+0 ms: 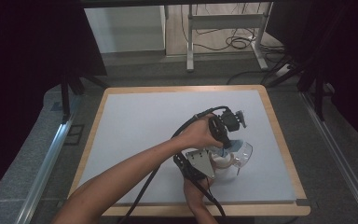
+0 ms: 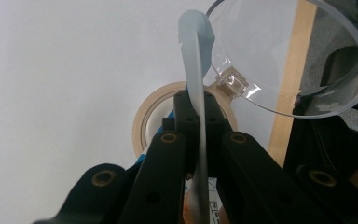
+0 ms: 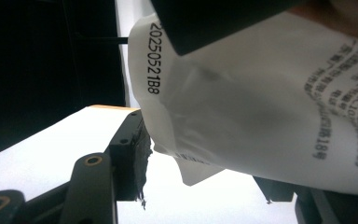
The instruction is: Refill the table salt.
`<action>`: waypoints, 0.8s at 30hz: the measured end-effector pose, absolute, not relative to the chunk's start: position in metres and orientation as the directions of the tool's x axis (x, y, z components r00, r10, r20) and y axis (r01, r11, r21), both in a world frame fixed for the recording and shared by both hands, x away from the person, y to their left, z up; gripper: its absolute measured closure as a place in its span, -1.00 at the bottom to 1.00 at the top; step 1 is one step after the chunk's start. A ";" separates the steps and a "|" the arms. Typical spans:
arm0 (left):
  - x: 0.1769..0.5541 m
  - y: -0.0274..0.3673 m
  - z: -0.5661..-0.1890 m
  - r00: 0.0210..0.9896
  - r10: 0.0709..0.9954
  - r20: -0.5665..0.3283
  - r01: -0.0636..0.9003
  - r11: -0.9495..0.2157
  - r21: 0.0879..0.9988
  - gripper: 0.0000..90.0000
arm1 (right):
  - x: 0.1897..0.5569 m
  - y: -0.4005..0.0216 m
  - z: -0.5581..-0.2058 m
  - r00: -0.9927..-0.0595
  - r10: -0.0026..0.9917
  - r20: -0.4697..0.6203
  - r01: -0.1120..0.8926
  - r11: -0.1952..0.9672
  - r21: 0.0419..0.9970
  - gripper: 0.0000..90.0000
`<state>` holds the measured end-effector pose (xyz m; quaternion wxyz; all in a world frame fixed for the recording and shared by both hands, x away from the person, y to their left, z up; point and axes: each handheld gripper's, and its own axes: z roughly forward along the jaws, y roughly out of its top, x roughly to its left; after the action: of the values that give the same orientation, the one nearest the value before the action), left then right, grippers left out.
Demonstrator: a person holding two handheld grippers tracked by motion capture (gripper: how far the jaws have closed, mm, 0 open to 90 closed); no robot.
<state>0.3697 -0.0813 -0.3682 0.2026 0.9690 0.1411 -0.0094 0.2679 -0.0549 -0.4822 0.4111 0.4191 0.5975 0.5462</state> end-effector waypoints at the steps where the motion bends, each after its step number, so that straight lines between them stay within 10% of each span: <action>1: 0.370 -0.081 -0.368 0.960 0.270 -0.076 0.277 -0.878 0.391 1.00 | 0.268 -0.055 -0.482 -0.310 0.950 -0.034 0.052 0.052 0.997 -0.02; 24: 0.369 -0.082 -0.369 0.960 0.270 -0.078 0.278 -0.876 0.394 1.00 | 0.267 -0.055 -0.483 -0.310 0.949 -0.047 0.045 0.064 0.997 -0.02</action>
<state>0.3687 -0.0815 -0.3688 0.2052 0.9684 0.1414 -0.0103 0.2673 -0.0553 -0.4827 0.4156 0.4148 0.5995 0.5438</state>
